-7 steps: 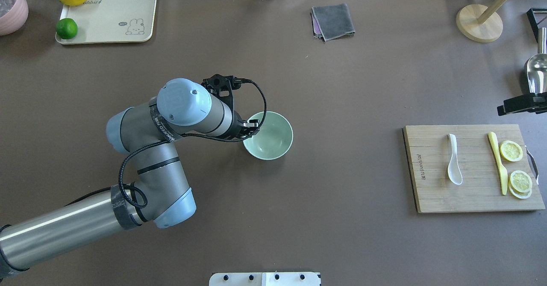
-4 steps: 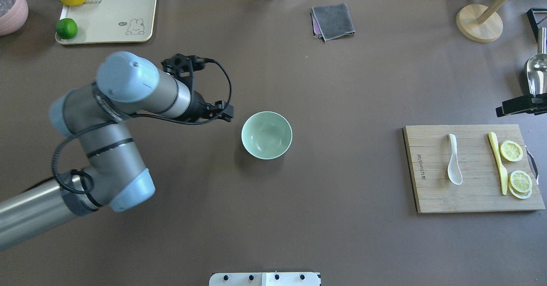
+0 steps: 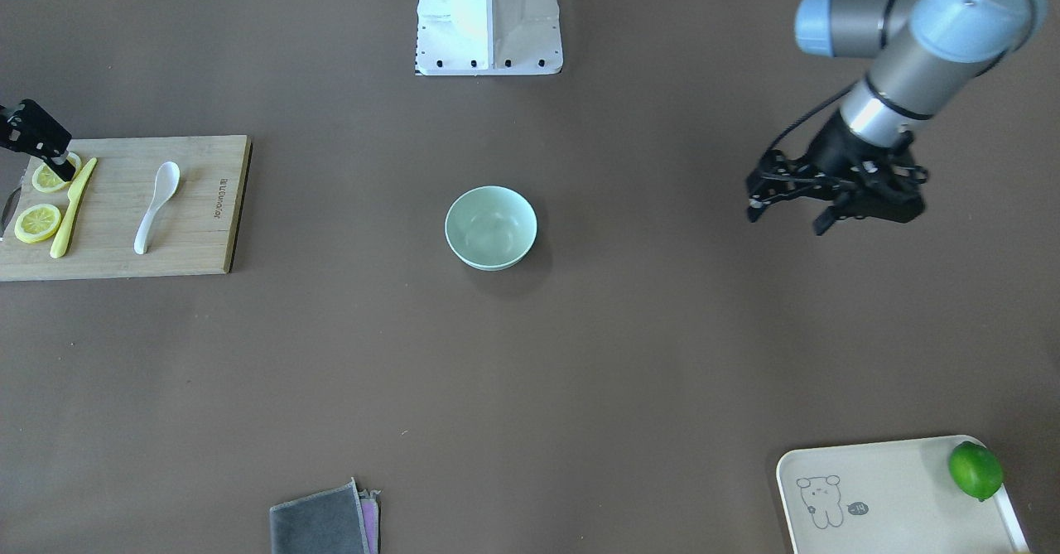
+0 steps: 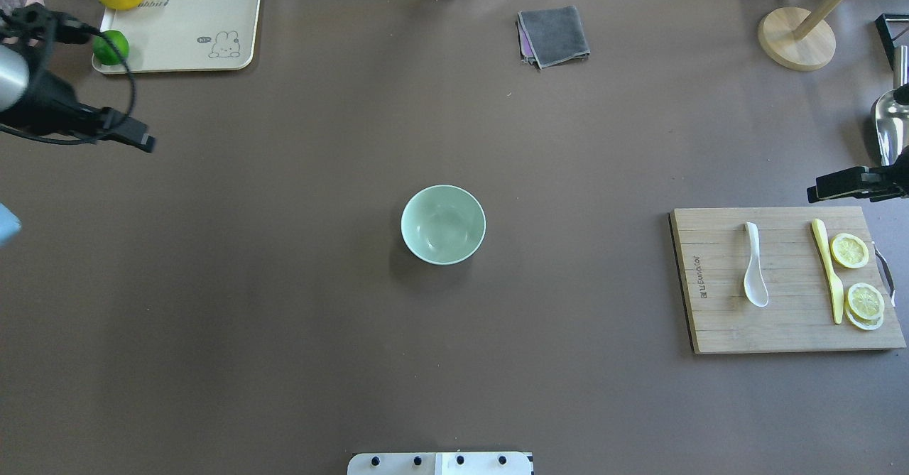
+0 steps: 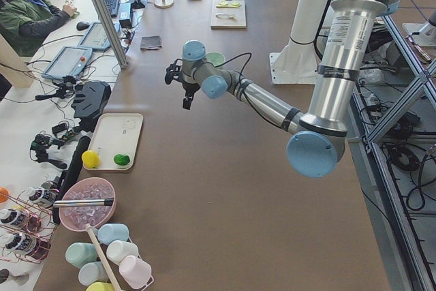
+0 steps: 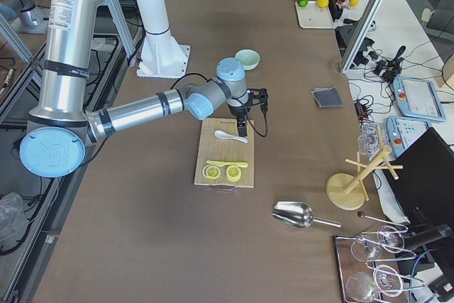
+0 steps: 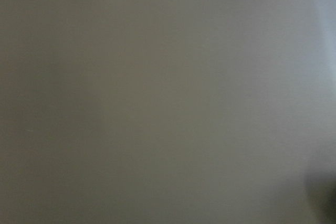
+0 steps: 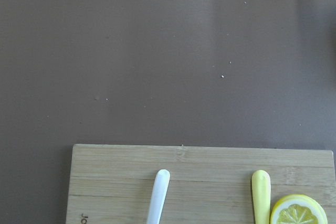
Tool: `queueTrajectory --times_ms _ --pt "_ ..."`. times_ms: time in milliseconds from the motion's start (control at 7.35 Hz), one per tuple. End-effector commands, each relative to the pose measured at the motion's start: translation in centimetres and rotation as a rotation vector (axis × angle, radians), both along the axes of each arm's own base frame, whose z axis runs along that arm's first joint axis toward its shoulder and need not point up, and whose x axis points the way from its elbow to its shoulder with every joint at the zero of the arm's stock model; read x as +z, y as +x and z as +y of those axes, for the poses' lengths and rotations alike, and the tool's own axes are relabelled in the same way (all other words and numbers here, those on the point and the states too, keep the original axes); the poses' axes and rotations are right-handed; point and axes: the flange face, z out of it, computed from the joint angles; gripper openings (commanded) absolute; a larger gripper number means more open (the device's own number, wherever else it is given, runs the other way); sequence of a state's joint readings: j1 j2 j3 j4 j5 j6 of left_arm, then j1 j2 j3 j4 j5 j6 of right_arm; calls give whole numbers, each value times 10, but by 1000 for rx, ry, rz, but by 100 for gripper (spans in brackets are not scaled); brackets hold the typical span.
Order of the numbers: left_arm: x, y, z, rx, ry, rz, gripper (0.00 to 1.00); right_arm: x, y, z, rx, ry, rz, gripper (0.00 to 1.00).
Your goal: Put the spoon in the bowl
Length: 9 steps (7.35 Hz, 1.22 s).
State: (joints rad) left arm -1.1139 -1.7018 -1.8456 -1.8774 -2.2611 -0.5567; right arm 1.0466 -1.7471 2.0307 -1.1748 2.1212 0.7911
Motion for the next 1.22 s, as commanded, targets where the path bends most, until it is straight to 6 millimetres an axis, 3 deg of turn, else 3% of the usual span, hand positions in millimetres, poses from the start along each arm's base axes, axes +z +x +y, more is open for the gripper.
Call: queueTrajectory --times_ms 0,136,272,544,680,1088 --pt "108 -158 -7 63 103 -72 98 7 -40 13 50 -35 45 97" --pt "131 -200 -10 93 125 -115 98 10 -64 21 90 -58 49 95" --pt "135 -216 -9 103 127 -128 98 24 -85 26 108 -59 56 95" --pt "137 -217 -6 102 123 -127 98 76 -122 29 159 -40 15 87" --pt "138 -217 -4 101 122 -125 98 84 -130 32 175 -41 20 80" --pt "139 -217 -3 101 122 -123 98 81 -140 38 206 -69 8 51"
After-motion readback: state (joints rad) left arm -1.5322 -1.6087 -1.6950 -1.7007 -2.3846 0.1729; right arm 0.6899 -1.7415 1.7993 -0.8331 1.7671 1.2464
